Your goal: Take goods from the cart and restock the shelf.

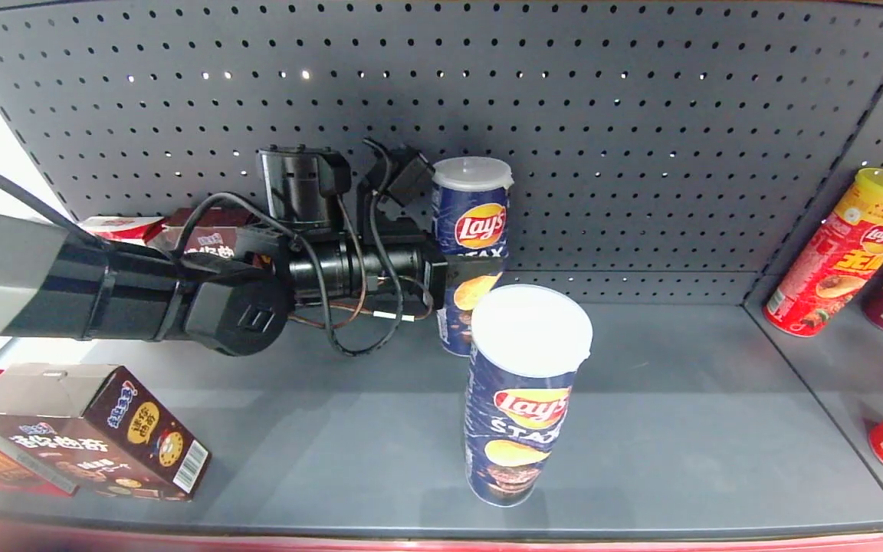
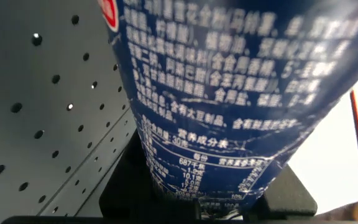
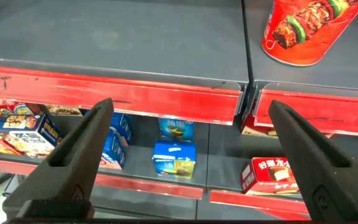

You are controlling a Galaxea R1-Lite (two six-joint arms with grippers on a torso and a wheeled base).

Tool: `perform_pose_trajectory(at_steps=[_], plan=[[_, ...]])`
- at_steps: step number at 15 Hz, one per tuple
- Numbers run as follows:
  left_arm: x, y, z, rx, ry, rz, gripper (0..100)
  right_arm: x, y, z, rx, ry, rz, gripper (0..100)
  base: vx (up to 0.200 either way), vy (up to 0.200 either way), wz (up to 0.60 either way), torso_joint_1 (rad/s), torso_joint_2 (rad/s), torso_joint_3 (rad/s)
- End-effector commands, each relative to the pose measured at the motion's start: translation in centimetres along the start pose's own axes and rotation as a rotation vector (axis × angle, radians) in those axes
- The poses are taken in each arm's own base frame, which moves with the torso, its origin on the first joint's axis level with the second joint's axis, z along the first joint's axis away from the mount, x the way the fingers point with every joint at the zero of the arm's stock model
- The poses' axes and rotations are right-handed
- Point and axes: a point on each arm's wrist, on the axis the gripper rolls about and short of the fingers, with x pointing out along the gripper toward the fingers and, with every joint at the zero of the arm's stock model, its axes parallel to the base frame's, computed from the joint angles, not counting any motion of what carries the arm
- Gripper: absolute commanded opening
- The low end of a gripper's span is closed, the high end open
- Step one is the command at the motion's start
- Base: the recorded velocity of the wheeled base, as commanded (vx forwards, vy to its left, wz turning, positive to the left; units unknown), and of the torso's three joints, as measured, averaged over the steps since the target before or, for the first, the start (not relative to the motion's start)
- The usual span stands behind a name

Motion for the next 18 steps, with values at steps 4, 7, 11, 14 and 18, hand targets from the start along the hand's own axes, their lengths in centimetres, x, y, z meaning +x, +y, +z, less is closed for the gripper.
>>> perform_pose_trajectory(at_steps=[4, 7, 11, 14, 18], plan=[[0.9, 0.3, -1.0, 0.018, -0.003, -0.001, 0, 0.0, 0.0, 0.0, -0.001, 0.005, 0.001, 100, 0.0, 0.0, 0.0, 0.0, 0.0, 0.0], [1.2, 0.5, -1.5, 0.03, -0.017, 0.001, 0, 0.0, 0.0, 0.0, -0.001, 0.006, 0.001, 100, 0.0, 0.0, 0.0, 0.0, 0.0, 0.0], [1.5, 0.6, -2.2, 0.048, -0.034, 0.003, 0, 0.0, 0.0, 0.0, -0.001, 0.005, 0.001, 100, 0.0, 0.0, 0.0, 0.0, 0.0, 0.0], [1.3, 0.4, -3.3, 0.071, -0.012, 0.002, 0, 0.0, 0.0, 0.0, -0.001, 0.005, 0.001, 100, 0.0, 0.0, 0.0, 0.0, 0.0, 0.0], [1.0, 0.2, -3.3, 0.099, -0.007, 0.016, 100, 0.0, 0.0, 0.0, -0.001, 0.003, 0.001, 100, 0.0, 0.0, 0.0, 0.0, 0.0, 0.0]])
